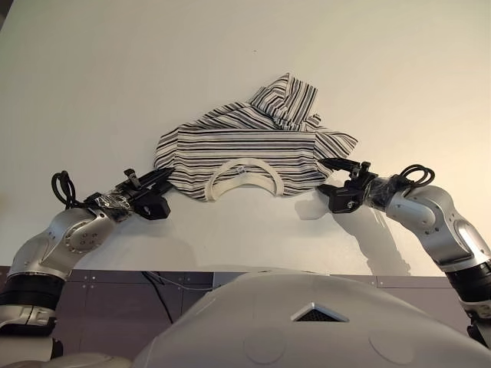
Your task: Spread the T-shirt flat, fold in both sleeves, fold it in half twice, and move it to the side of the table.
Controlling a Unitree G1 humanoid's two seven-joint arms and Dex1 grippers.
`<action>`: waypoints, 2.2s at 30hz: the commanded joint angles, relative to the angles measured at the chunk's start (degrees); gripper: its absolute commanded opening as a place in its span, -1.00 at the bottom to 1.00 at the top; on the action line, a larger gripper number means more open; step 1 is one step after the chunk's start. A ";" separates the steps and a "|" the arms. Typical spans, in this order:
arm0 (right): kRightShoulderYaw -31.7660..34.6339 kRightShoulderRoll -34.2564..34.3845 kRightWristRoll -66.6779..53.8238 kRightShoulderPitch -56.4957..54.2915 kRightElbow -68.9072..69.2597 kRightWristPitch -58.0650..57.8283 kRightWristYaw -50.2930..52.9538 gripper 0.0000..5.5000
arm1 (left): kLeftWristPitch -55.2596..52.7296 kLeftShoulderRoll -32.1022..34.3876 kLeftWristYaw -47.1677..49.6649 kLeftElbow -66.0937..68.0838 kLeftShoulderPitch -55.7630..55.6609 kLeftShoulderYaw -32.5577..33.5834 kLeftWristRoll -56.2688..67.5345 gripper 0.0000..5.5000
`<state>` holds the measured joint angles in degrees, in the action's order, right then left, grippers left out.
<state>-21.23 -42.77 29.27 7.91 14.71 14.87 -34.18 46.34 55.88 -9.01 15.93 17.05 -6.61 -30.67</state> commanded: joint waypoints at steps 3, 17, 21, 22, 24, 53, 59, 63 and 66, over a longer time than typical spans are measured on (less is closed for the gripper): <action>-0.30 -0.18 2.53 1.32 -2.57 -1.07 0.53 -0.38 | -0.86 -1.00 0.04 3.32 0.09 -2.29 -2.87 -0.96; 16.11 16.13 -26.10 -15.27 -3.02 -17.61 5.40 -0.95 | -37.58 -14.88 -15.36 -18.20 -21.38 4.22 39.57 -0.96; 24.59 20.18 -32.85 -32.20 -14.85 -23.15 11.88 -0.95 | -47.07 -20.18 -10.67 -9.87 -40.35 6.00 38.94 -0.96; 25.03 20.83 -31.79 -37.33 -20.10 -21.74 14.59 -0.95 | -47.42 -21.31 -8.51 -3.70 -46.05 5.15 35.96 -0.96; 24.71 22.01 -27.49 -48.49 -33.24 -17.04 22.20 -0.95 | -45.60 -23.85 -3.02 11.09 -58.34 3.30 29.94 -0.96; 22.47 21.86 -20.87 -76.63 -71.31 5.96 38.39 -0.95 | -23.05 -26.15 -4.84 43.55 -84.06 3.60 22.23 -0.96; 21.87 22.78 -16.43 -82.78 -79.62 5.54 52.34 -0.95 | -26.80 -27.96 12.37 52.39 -93.61 1.08 14.57 -0.96; 21.22 24.41 -15.13 -85.05 -82.44 5.92 55.75 -0.95 | -26.10 -30.72 14.23 54.93 -96.32 1.01 14.00 -0.96; 20.74 25.56 -15.17 -85.10 -84.26 5.48 53.67 -0.95 | -26.21 -32.67 12.76 56.23 -95.85 0.51 13.70 -0.96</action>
<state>-0.43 -18.04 14.46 -75.86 -68.39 21.03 20.94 20.47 24.23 4.97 71.20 -77.89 -5.71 -16.58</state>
